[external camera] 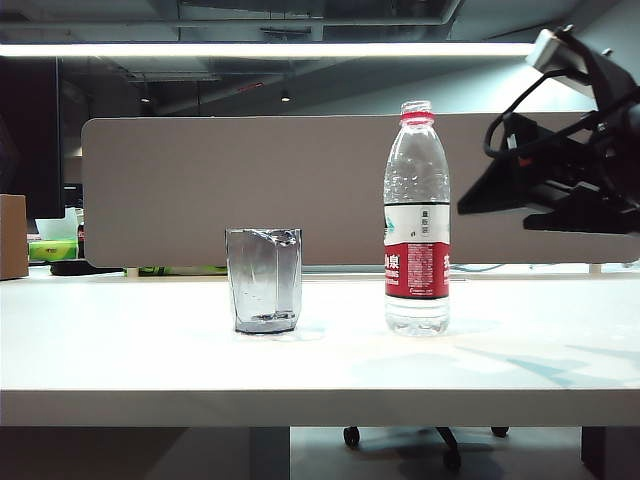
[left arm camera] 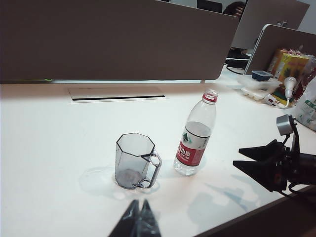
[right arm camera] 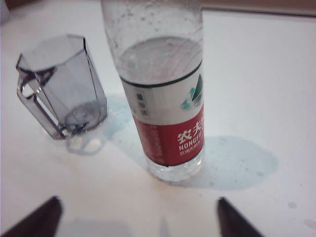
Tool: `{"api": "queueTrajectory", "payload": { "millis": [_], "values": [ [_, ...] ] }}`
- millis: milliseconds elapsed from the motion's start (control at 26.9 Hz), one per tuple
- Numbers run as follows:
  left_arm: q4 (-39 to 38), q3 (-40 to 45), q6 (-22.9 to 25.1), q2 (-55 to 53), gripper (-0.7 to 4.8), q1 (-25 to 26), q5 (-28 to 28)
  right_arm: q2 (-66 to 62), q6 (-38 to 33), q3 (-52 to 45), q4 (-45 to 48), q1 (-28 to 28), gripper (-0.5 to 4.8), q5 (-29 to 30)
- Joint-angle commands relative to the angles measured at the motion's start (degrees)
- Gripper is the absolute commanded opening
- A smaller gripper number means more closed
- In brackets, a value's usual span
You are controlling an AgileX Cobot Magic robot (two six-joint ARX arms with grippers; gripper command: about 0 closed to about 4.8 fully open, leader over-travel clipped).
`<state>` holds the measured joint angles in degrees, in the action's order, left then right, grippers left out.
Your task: Pick up the mineral water bottle on the table and pour water into the mug until it's half full.
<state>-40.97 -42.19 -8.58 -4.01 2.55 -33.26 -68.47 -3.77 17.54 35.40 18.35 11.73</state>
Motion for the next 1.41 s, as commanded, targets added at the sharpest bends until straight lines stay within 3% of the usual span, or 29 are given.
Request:
{"api": "queueTrajectory", "payload": {
  "millis": [37, 149, 371, 594, 928, 1188, 1225, 1262, 1411],
  "values": [
    [0.8, -0.2, 0.2, 0.2, -0.05, 0.0, -0.1, -2.2, -0.5, -2.0, 10.5, 0.9, 4.25, -3.3],
    [0.7, -0.2, 0.2, 0.2, -0.05, 0.0, 0.0, -6.6, -0.5, -1.8, 17.1, 0.9, 4.79, -3.2],
    [0.7, -0.2, 0.2, 0.1, -0.05, 0.0, 0.0, -21.6, -0.7, -1.2, 35.5, 1.0, 4.79, -4.5],
    [0.8, -0.2, 0.2, 0.1, -0.05, 0.0, -0.2, -33.3, -0.7, 3.4, 43.3, 1.0, 4.79, -3.9],
    [0.7, -0.2, 0.2, 0.2, -0.05, 0.0, -0.2, -40.9, -0.7, 13.9, 41.4, 1.6, 4.79, -1.6],
    [0.7, -0.2, 0.2, 0.2, -0.05, 0.0, -0.2, -42.2, -0.7, 21.9, 30.9, 1.7, 4.79, -1.3],
    [0.8, -0.2, 0.2, 0.2, -0.05, 0.0, -0.2, -42.2, -0.7, 22.0, 30.4, 1.7, 4.45, -1.3],
    [0.7, -0.2, 0.2, 0.2, -0.05, 0.0, -0.2, -42.3, -0.7, 22.0, 30.4, 1.7, 3.58, -1.1],
    [0.7, -0.2, 0.2, 0.2, -0.05, 0.0, -0.2, -42.3, -0.7, 22.0, 30.4, 1.7, 2.36, -1.0]
  ]
}}
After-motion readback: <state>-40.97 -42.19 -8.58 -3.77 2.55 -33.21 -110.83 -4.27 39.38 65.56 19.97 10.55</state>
